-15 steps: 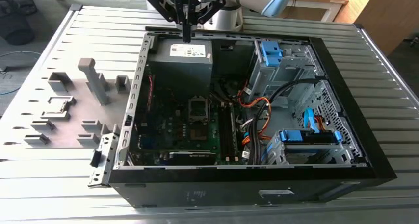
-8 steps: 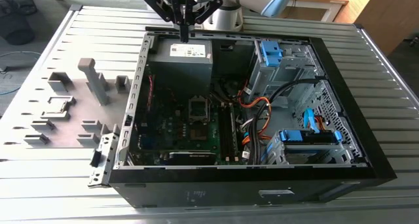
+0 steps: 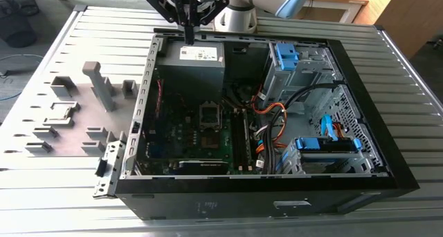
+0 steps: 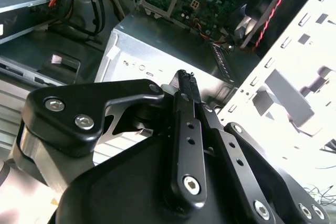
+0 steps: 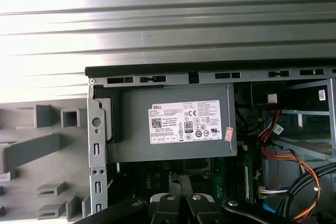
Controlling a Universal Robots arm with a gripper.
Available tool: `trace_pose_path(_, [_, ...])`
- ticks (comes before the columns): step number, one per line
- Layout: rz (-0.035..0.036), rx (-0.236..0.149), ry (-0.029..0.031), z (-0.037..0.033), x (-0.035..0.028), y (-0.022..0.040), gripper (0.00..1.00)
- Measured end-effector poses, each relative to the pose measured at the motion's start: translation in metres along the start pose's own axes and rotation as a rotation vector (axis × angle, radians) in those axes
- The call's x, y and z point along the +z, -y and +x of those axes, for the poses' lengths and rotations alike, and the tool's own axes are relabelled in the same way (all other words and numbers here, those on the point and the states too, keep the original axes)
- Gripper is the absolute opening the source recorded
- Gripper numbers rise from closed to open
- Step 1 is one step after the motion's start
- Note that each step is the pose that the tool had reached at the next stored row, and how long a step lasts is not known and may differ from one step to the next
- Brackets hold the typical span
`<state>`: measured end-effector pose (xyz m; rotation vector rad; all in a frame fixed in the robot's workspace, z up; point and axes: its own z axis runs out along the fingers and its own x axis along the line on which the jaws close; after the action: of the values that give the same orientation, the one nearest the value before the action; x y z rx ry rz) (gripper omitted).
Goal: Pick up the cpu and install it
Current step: 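Reach for the cpu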
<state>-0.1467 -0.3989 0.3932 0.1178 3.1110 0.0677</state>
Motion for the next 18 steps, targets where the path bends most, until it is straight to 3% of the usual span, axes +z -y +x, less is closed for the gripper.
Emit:
trace_pose_path(9, [0.0, 0.0, 0.0, 0.0111, -0.0003, 0.0008, 0.11])
trace_pose_path(18, [0.0, 0.0, 0.0, 0.0127, -0.0003, 0.0009, 0.11])
